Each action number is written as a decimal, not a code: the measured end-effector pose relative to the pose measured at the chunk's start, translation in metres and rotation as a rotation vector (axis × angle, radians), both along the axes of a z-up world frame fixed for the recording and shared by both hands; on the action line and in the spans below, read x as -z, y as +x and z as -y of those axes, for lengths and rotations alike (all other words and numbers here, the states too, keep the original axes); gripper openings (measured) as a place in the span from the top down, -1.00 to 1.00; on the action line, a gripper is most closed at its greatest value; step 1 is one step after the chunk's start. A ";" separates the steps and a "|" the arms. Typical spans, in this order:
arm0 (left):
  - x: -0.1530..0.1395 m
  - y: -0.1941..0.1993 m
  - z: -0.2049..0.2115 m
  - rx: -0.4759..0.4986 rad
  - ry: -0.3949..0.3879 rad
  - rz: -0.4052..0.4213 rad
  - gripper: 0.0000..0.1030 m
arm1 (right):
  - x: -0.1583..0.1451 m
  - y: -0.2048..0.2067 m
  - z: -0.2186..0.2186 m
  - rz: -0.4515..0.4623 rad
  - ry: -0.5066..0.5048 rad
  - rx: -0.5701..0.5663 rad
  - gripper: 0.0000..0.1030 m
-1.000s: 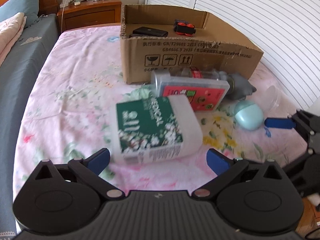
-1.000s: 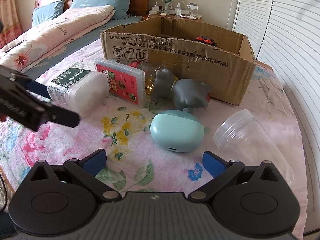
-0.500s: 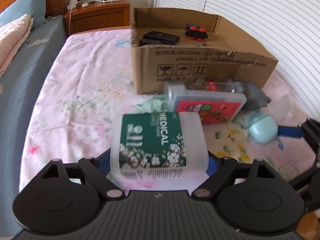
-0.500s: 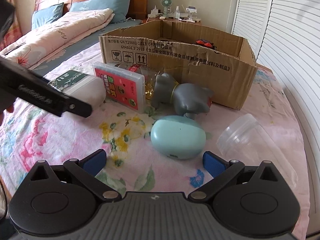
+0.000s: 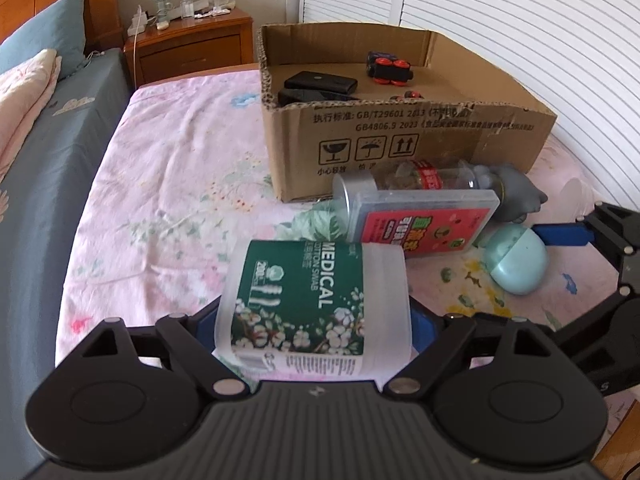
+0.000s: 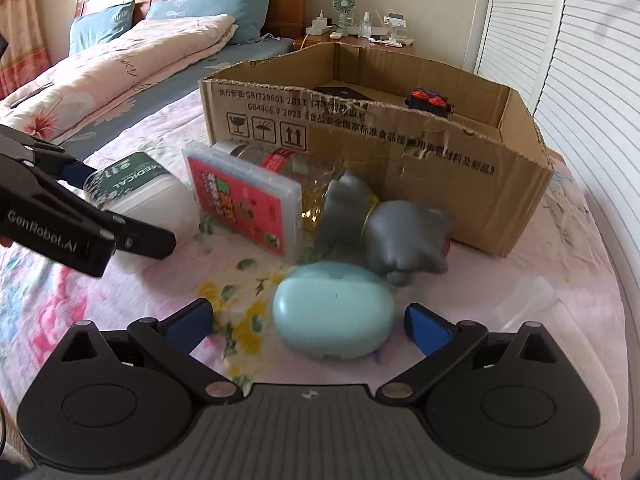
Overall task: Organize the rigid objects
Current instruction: 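Grasp the MEDICAL cotton swab tub with left gripper while right gripper grasps the teal oval case, then carry the tub and teal case into the cardboard box and open both grippers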
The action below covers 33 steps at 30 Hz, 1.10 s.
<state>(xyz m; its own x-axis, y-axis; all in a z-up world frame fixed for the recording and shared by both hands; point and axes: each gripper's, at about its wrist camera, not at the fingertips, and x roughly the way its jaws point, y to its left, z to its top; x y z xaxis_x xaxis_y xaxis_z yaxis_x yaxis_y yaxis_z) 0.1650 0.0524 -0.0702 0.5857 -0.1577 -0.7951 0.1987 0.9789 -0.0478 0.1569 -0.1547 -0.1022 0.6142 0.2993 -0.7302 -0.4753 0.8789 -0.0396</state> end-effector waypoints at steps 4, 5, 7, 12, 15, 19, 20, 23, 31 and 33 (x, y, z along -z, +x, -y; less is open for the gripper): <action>-0.001 0.004 -0.001 0.010 -0.012 0.007 -0.69 | -0.003 0.003 -0.005 0.006 -0.006 -0.010 -0.70; -0.002 0.005 -0.001 0.010 -0.004 0.011 -0.69 | -0.004 0.003 -0.006 0.006 -0.006 -0.006 -0.64; -0.003 0.005 -0.001 0.017 0.007 0.024 -0.67 | -0.005 0.003 -0.006 0.006 -0.007 0.003 -0.55; -0.004 0.006 -0.002 0.043 0.003 0.016 -0.61 | -0.009 0.002 -0.006 0.001 -0.022 0.024 -0.28; -0.005 0.006 -0.001 0.066 0.017 0.009 -0.60 | -0.009 0.001 -0.007 -0.001 -0.040 0.029 -0.28; -0.011 0.002 0.000 0.103 0.042 0.017 -0.60 | -0.014 -0.001 -0.005 -0.007 -0.042 0.028 -0.28; -0.014 0.001 -0.001 0.113 0.037 0.019 -0.60 | -0.016 -0.002 -0.005 -0.007 -0.036 0.028 -0.28; -0.022 -0.002 -0.003 0.142 0.027 0.020 -0.60 | -0.023 -0.005 -0.001 -0.011 -0.028 0.021 -0.28; -0.056 -0.006 -0.003 0.197 0.017 0.050 -0.60 | -0.049 -0.012 0.008 0.033 -0.028 0.003 -0.28; -0.067 -0.004 -0.001 0.206 0.017 0.079 -0.60 | -0.055 -0.012 0.010 0.044 -0.027 0.002 -0.28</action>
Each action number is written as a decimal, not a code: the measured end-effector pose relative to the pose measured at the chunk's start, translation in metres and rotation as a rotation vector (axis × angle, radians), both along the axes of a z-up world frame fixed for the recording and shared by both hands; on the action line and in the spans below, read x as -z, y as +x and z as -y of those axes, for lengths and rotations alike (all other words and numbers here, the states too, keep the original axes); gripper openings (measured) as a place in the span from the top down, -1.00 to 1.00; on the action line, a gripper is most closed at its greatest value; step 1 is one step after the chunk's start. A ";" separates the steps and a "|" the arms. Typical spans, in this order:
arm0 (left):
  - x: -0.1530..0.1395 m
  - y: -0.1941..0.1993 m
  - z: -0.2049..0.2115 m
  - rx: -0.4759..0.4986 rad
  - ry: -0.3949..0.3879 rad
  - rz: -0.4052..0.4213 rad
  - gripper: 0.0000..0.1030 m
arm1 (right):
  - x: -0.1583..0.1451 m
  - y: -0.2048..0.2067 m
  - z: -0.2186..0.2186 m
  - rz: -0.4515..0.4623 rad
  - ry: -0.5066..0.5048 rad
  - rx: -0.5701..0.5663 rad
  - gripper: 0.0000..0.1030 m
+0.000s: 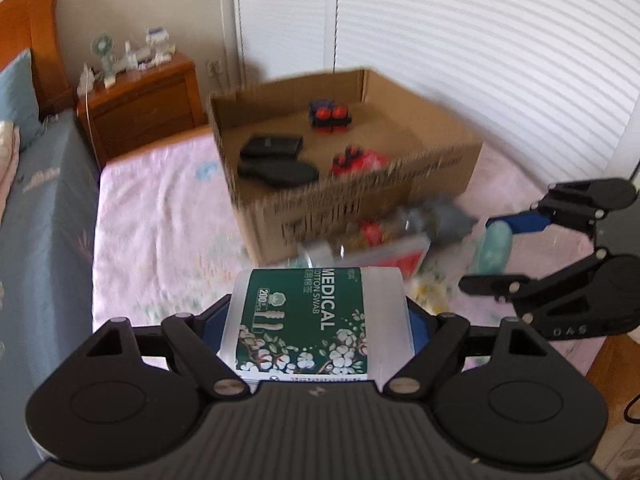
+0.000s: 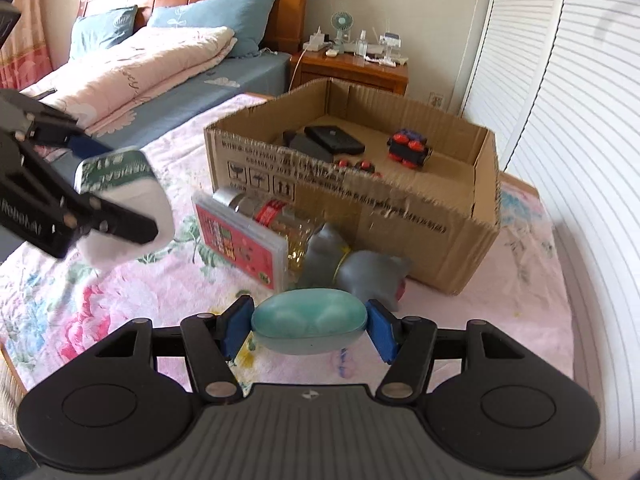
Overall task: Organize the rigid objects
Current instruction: 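Carry the tub and teal case into the cardboard box and open both grippers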
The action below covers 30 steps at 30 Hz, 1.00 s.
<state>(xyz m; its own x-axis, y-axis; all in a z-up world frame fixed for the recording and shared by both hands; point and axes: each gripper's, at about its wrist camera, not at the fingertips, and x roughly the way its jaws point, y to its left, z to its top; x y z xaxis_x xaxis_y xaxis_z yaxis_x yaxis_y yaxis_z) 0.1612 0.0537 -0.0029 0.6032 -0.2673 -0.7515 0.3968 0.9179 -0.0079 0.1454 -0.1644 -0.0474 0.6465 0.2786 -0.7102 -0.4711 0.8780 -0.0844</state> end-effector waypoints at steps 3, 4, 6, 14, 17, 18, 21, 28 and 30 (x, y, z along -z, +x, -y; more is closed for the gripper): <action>-0.016 0.004 0.005 0.016 0.002 0.048 -0.60 | -0.010 0.002 0.003 0.021 0.000 -0.002 -0.28; -0.020 0.007 0.007 0.020 0.000 0.060 -0.60 | -0.014 0.003 0.004 0.031 -0.001 0.000 -0.28; -0.027 0.013 0.009 0.028 -0.005 0.077 -0.60 | -0.024 0.007 0.007 0.057 -0.005 0.002 -0.28; -0.043 0.047 0.020 0.032 0.000 0.127 -0.60 | -0.064 0.047 0.022 0.142 0.027 0.067 -0.28; -0.048 0.060 0.027 0.048 0.017 0.147 -0.60 | -0.066 0.071 0.022 0.145 0.017 0.096 -0.28; -0.049 0.065 0.028 0.049 0.020 0.151 -0.60 | -0.064 0.079 0.022 0.134 0.009 0.107 -0.28; -0.050 0.083 0.032 0.044 0.015 0.148 -0.60 | -0.056 0.099 0.022 0.086 0.006 0.138 -0.28; -0.045 0.126 0.046 0.030 0.003 0.112 -0.60 | -0.032 0.115 0.021 0.046 -0.016 0.175 -0.34; -0.043 0.134 0.050 0.030 -0.005 0.104 -0.60 | -0.035 0.112 0.025 0.063 0.001 0.193 -0.70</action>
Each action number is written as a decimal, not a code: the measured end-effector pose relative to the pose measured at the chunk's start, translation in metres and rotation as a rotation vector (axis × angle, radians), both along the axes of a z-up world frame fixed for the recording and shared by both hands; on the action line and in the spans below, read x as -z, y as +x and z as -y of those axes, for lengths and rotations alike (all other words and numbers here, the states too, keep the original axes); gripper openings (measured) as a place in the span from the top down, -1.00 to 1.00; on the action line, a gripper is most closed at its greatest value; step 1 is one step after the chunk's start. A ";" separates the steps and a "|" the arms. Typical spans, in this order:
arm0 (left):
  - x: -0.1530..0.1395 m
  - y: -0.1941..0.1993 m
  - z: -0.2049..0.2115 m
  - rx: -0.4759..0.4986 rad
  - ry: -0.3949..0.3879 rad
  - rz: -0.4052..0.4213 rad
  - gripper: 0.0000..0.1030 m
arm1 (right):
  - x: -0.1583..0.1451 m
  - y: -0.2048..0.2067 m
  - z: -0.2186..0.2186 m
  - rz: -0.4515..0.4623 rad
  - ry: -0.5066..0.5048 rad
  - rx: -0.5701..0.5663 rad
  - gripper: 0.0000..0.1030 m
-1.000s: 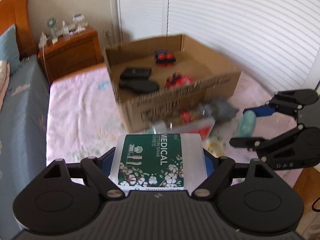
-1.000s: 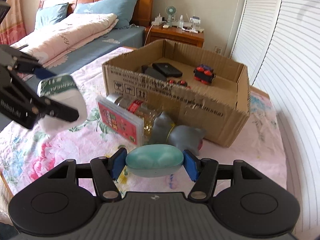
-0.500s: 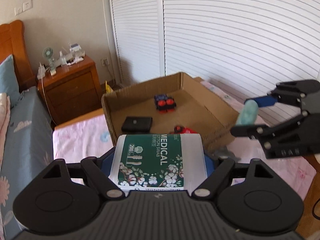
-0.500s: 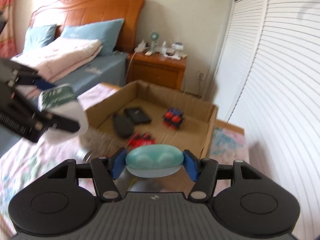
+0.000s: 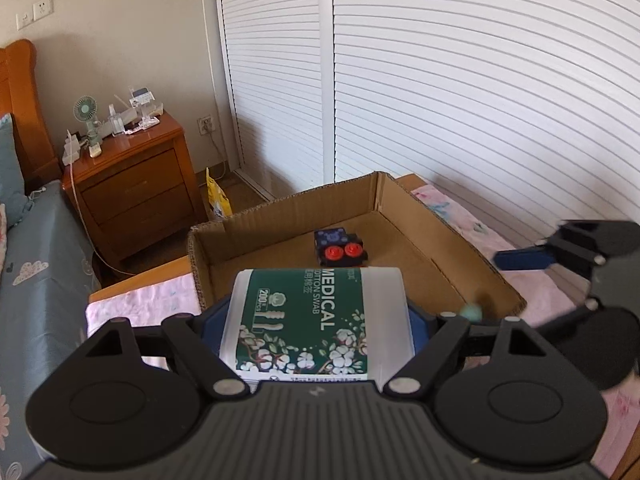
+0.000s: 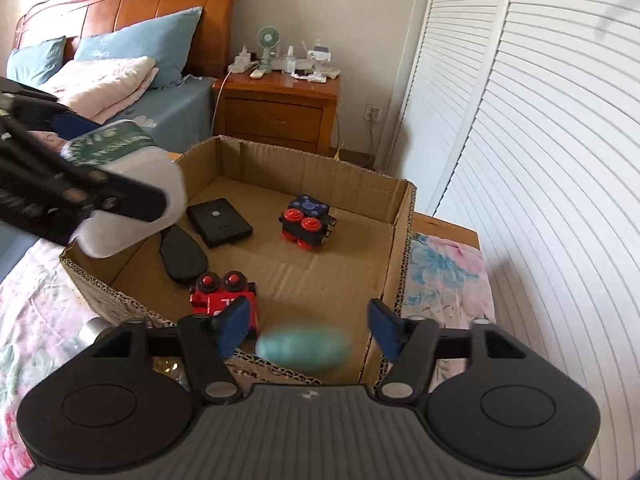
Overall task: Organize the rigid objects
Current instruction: 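Carry the tub and teal case into the cardboard box and open both grippers, then move left tool to the white pencil-lead pack while right tool approaches the clear plastic jar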
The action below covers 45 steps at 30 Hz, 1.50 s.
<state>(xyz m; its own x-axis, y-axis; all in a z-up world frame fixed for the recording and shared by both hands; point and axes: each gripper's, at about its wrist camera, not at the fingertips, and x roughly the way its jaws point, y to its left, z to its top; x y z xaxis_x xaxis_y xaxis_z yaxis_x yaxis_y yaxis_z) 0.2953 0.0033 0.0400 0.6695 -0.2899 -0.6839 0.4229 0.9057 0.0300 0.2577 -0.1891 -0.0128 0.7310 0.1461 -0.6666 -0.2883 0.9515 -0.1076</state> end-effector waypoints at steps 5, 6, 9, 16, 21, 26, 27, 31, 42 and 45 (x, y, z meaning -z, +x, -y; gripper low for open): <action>0.003 0.017 0.019 0.017 0.013 -0.014 -0.60 | -0.011 -0.018 0.016 0.035 0.058 0.035 -0.95; 0.004 0.020 0.024 0.022 0.014 -0.017 -0.60 | -0.013 -0.022 0.017 0.042 0.063 0.042 -1.00; 0.006 0.032 0.040 0.029 0.014 -0.029 -0.60 | -0.016 -0.041 0.022 0.056 0.069 0.053 -1.00; 0.024 0.055 0.074 0.031 0.045 -0.076 -0.61 | -0.012 -0.072 0.029 0.064 0.057 0.088 -1.00; 0.033 0.059 0.083 0.017 0.036 -0.088 -0.79 | -0.005 -0.081 0.037 0.045 0.060 0.113 -1.00; 0.024 0.050 0.077 0.003 0.031 -0.089 -0.80 | -0.005 -0.083 0.046 0.045 0.102 0.131 -1.00; 0.022 0.048 0.075 0.007 0.031 -0.084 -0.81 | -0.006 -0.085 0.047 0.045 0.109 0.133 -1.00; 0.013 0.028 0.068 0.006 0.043 -0.057 -0.89 | -0.006 -0.089 0.047 0.044 0.115 0.141 -1.00; 0.012 -0.041 0.036 -0.043 0.036 0.011 -0.97 | 0.006 -0.108 0.049 0.026 0.127 0.167 -1.00; 0.025 -0.056 0.032 -0.093 0.079 0.009 -0.97 | 0.009 -0.114 0.049 0.026 0.119 0.171 -1.00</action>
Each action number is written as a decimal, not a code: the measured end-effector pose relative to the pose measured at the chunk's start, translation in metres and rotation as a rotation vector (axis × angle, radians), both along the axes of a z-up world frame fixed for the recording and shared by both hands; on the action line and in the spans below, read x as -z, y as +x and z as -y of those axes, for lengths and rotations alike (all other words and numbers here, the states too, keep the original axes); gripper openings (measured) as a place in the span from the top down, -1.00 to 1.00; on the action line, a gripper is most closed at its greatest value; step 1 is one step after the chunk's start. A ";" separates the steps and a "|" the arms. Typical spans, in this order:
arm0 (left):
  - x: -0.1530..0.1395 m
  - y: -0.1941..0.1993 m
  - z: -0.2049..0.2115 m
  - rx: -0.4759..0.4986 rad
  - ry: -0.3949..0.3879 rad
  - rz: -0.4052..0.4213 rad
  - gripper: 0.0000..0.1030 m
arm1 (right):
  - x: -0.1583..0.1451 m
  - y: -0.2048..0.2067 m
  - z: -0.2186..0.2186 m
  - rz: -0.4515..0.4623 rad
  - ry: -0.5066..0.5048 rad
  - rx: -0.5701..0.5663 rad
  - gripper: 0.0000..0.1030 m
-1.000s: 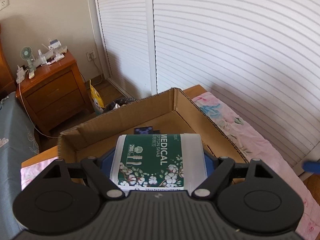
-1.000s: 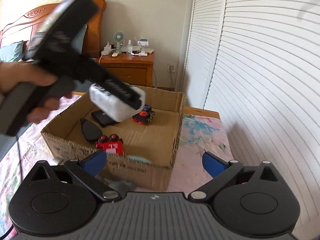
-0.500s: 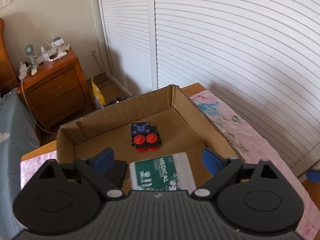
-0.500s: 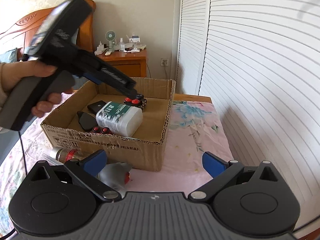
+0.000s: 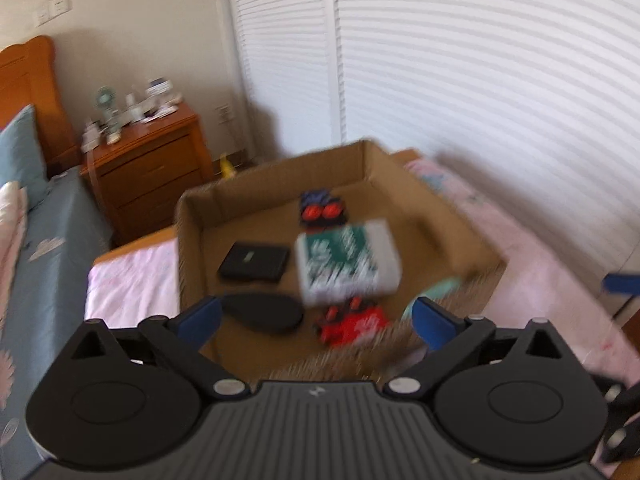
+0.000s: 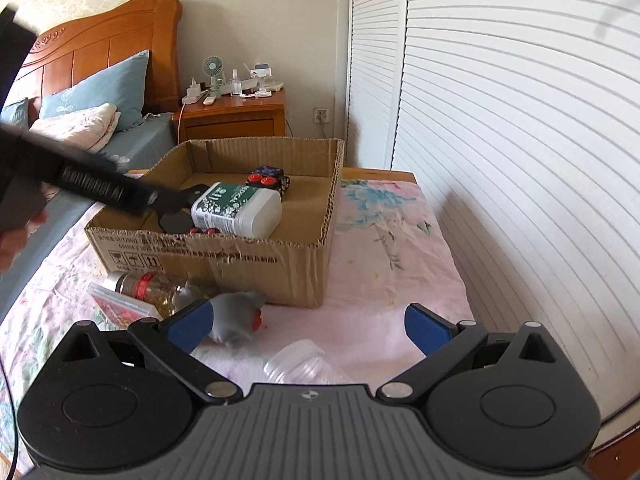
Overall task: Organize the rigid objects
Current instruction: 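Move left tool to the white pencil-lead pack while right tool approaches the clear plastic jar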
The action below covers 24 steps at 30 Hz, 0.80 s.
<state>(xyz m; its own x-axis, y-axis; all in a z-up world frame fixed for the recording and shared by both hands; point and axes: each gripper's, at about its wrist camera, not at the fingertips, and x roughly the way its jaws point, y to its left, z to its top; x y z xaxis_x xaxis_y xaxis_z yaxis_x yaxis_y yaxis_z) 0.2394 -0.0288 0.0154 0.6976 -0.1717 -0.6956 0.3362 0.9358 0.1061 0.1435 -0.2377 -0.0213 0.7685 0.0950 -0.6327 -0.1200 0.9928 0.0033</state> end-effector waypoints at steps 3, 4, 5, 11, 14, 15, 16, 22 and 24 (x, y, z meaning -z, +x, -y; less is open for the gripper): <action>0.013 -0.014 -0.006 -0.034 0.026 0.011 -0.97 | 0.002 -0.006 0.001 0.004 -0.009 0.000 -1.00; 0.017 -0.017 -0.008 -0.053 0.032 0.013 -0.97 | 0.002 -0.008 0.002 0.003 -0.007 0.001 -1.00; 0.020 -0.020 -0.011 -0.073 0.036 0.022 -0.97 | 0.002 -0.009 0.003 0.003 -0.005 0.003 -1.00; 0.037 -0.029 -0.023 -0.144 0.034 0.006 -0.97 | 0.007 -0.015 0.009 -0.006 0.002 0.021 -1.00; 0.046 -0.035 -0.030 -0.156 0.014 -0.020 -0.97 | 0.010 -0.018 0.012 -0.015 0.007 0.031 -1.00; 0.048 -0.037 -0.032 -0.166 0.011 -0.025 -0.97 | 0.011 -0.018 0.013 -0.019 0.007 0.035 -1.00; 0.051 -0.039 -0.034 -0.174 0.010 -0.034 -0.97 | 0.012 -0.019 0.014 -0.023 0.006 0.040 -1.00; 0.056 -0.060 -0.049 -0.196 -0.011 -0.068 -0.97 | 0.020 -0.022 0.024 -0.050 0.010 0.070 -1.00; 0.055 -0.068 -0.053 -0.191 -0.026 -0.066 -0.97 | 0.024 -0.025 0.028 -0.074 0.016 0.083 -1.00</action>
<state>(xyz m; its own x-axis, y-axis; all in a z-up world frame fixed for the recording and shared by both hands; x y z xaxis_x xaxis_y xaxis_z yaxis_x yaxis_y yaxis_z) 0.1715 0.0237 -0.0398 0.6722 -0.0589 -0.7381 0.1575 0.9854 0.0648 0.1183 -0.2657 -0.0456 0.7255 0.0431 -0.6869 -0.0359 0.9990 0.0248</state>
